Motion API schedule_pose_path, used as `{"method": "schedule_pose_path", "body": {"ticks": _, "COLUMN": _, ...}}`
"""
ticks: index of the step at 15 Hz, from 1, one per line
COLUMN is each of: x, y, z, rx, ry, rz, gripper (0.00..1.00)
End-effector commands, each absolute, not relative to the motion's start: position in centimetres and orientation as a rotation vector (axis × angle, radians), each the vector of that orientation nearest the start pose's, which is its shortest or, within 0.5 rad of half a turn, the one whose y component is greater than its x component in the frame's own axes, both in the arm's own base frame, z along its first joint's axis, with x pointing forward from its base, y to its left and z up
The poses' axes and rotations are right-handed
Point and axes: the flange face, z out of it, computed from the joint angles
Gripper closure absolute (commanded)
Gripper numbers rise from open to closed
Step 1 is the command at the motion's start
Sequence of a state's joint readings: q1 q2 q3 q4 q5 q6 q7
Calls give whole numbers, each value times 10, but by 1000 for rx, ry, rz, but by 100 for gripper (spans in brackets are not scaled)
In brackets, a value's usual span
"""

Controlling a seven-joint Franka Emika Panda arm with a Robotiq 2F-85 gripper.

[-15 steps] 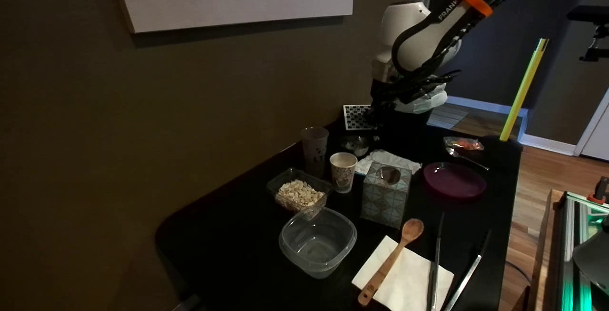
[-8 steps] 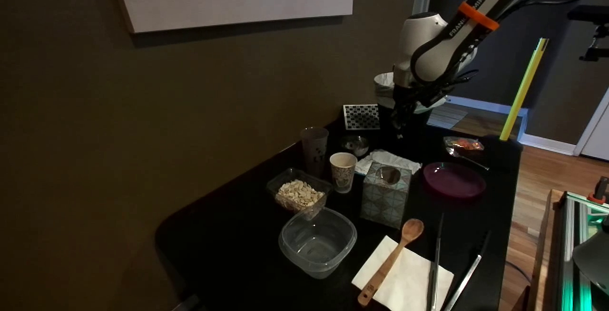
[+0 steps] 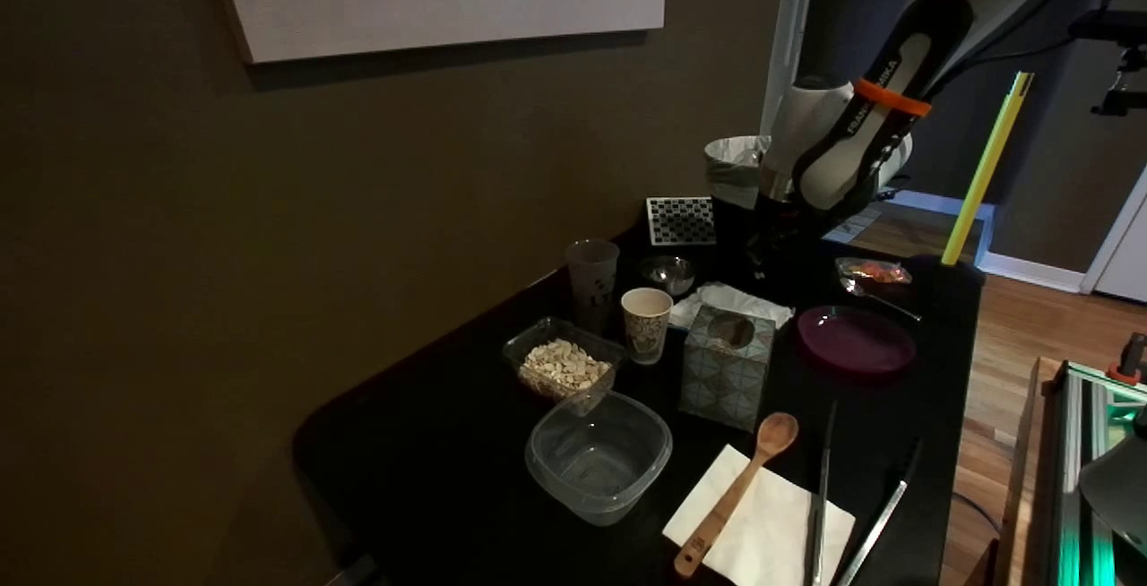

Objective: Put the popcorn on the paper towel then fold it and put it into the bin

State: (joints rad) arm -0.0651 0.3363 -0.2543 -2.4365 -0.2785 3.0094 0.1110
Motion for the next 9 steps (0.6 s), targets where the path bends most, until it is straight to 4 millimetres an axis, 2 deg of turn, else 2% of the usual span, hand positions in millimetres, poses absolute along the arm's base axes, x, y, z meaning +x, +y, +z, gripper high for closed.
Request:
{"method": "schedule_pose_path", "body": {"ticks": 1, "x": 488, "y": -141, "z": 162, "rx": -3274, "ry": 282, "rz": -427, "gripper": 99}}
{"method": "schedule_pose_path", "body": {"ticks": 5, "x": 494, "y": -131, "z": 137, "rx": -3223, "ry": 365, "rz": -434, "gripper": 99}}
{"method": "schedule_pose_path", "body": {"ticks": 9, "x": 507, "y": -126, "z": 124, "rx": -3194, "ry": 445, "rz": -436, "gripper": 99}}
